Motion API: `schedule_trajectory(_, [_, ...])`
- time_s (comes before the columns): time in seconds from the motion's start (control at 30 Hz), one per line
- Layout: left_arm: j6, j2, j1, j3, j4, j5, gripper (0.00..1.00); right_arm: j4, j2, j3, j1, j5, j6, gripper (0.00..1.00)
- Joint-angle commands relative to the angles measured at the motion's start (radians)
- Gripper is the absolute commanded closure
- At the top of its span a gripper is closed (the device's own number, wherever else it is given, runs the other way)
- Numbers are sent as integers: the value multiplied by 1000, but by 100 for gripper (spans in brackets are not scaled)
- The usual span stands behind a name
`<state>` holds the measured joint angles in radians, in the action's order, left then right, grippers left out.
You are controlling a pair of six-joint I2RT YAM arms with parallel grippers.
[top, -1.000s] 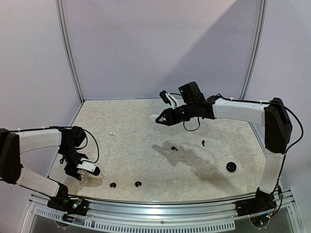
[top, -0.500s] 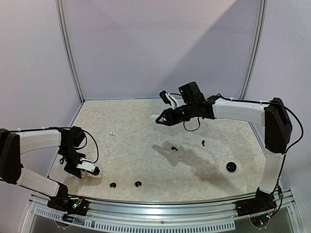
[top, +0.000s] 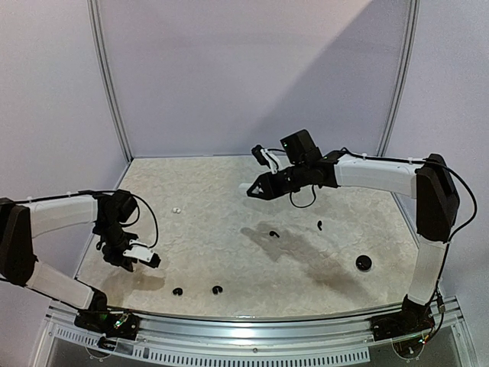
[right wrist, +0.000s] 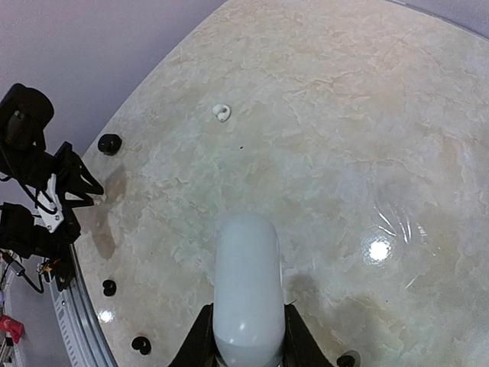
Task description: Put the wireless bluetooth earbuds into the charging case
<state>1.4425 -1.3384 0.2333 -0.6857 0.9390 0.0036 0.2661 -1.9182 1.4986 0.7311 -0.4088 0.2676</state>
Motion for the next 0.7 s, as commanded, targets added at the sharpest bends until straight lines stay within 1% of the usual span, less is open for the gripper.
schedule_trajectory(0.0, [-9, -125, 100, -179, 30, 50, 69, 44, 46, 6, -48, 50, -6, 100])
schedule_trajectory(0.13, [1, -309, 197, -366, 46, 43, 72, 27, 118, -75, -102, 76, 13, 100])
schedule_trajectory(0.27, [72, -466, 255, -544, 94, 57, 73, 21, 203, -170, -125, 107, -10, 100])
schedule_trajectory(0.33, [64, -538, 279, -656, 171, 63, 72, 39, 232, -194, -130, 129, -24, 100])
schedule_trajectory(0.37, [55, -564, 282, -731, 230, 77, 70, 48, 243, -205, -132, 138, -27, 100])
schedule_trajectory(0.4, [29, -580, 280, -769, 275, 86, 67, 51, 252, -218, -132, 144, -34, 100])
schedule_trajectory(0.47, [-19, -573, 265, -786, 317, 75, 61, 43, 269, -244, -134, 146, -38, 100])
schedule_trajectory(0.53, [-77, -517, 228, -732, 314, 67, 51, 26, 280, -265, -133, 143, -41, 100])
schedule_trajectory(0.6, [-181, -439, 180, -654, 288, 62, 43, 14, 280, -272, -134, 140, -37, 100])
schedule_trajectory(0.63, [-248, -404, 158, -620, 275, 59, 40, 9, 279, -273, -133, 136, -32, 100])
schedule_trajectory(0.67, [-323, -371, 132, -584, 270, 57, 34, 4, 274, -273, -134, 133, -29, 100])
